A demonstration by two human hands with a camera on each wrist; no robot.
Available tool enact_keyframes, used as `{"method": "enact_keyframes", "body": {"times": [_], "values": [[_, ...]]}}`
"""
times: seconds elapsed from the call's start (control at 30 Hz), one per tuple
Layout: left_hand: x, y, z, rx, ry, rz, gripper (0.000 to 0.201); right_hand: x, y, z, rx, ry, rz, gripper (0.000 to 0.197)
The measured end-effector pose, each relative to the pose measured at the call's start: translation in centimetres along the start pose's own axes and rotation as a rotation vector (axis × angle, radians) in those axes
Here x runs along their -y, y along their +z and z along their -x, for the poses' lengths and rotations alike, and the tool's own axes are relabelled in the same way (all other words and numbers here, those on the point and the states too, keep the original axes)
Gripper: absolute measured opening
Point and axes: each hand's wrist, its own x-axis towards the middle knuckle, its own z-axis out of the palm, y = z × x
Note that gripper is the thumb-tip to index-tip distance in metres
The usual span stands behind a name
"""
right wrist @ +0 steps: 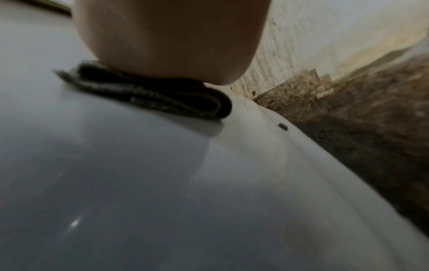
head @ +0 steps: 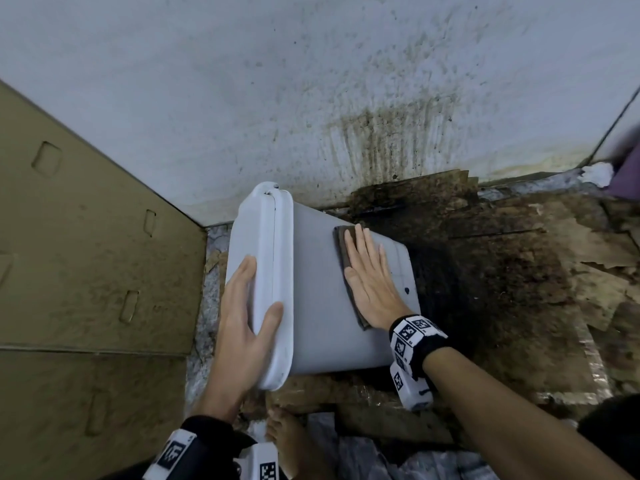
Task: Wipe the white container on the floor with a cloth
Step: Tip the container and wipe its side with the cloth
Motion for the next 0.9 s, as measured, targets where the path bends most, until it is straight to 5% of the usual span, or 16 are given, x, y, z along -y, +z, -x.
{"method": "enact_keyframes", "body": {"times": [0.23,0.4,0.57,0.9], "values": [[0.0,0.0,0.0,-0.004,0.005,-0.001,0.068,4.7,1.9,-1.1,-0.105,0.154,-0.23,0.064],[-0.2,0.0,0.0,-0.004,0.007,-0.015,0.068,9.1,2.3,-1.5,-0.093,0.035,-0.293,0.06],[-0.1,0.0,0.0,0.014,-0.001,0.024,0.068,4.8,1.7,-0.5,-0.078,-0.054,-0.221,0.058],[1.4,-0.7,0.0,-0.017,-0.053,0.069,0.072,-4.9,1.6,0.5,-0.069,0.412,-0.143,0.057]]}}
